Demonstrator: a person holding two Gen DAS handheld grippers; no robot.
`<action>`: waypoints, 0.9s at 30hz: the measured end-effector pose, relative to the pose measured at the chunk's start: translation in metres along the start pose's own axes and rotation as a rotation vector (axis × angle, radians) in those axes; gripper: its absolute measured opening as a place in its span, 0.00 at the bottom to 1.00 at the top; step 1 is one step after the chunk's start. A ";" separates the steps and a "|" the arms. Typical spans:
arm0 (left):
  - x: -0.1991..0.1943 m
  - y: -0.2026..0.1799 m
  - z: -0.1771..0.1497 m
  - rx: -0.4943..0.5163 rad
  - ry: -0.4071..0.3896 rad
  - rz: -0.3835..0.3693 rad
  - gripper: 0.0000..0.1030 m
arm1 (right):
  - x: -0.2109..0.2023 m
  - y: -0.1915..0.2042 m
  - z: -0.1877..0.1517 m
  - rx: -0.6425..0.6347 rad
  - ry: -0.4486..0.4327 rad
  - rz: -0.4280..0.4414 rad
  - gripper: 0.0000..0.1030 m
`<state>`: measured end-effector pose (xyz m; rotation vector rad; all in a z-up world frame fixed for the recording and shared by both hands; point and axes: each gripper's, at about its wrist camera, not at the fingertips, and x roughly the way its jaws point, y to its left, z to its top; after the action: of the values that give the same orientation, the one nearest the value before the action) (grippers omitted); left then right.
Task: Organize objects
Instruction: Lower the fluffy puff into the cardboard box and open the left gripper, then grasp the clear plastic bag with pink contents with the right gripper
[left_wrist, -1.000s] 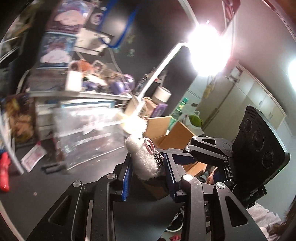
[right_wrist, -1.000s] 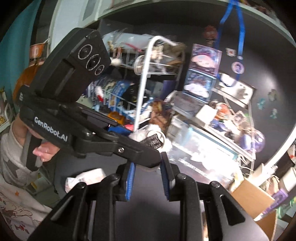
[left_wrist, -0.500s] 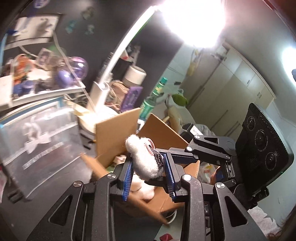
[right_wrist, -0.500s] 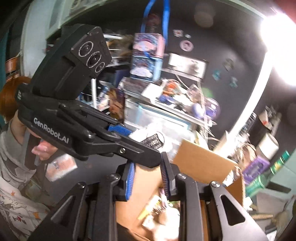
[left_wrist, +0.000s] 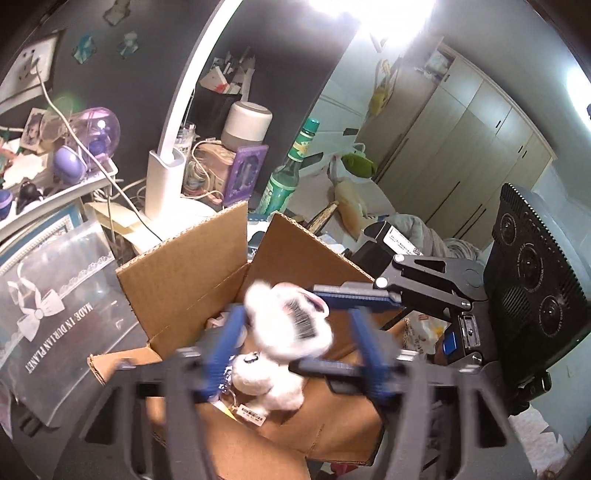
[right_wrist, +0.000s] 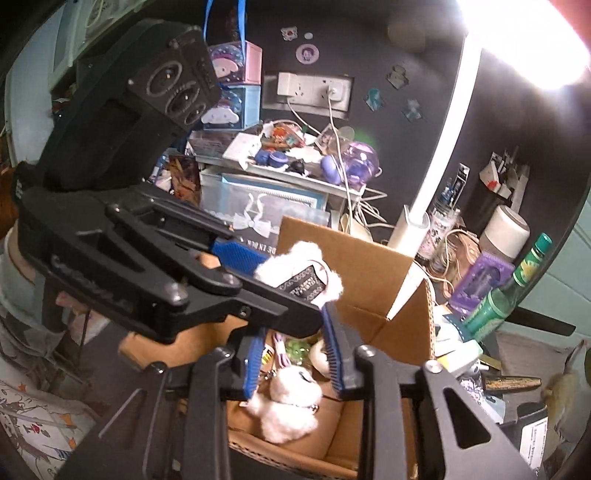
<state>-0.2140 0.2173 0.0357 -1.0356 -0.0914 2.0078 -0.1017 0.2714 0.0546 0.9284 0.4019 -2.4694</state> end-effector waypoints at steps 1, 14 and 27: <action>-0.001 -0.001 0.000 0.007 -0.003 0.007 0.74 | 0.000 0.000 -0.001 0.003 0.001 -0.002 0.40; -0.055 -0.005 -0.012 0.051 -0.084 0.072 0.83 | -0.011 0.023 0.006 -0.023 -0.043 0.034 0.44; -0.184 0.017 -0.087 0.035 -0.280 0.287 0.90 | -0.030 0.135 0.021 -0.165 -0.179 0.308 0.44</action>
<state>-0.1102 0.0492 0.0884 -0.7729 -0.0582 2.3988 -0.0234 0.1574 0.0760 0.6421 0.3653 -2.1786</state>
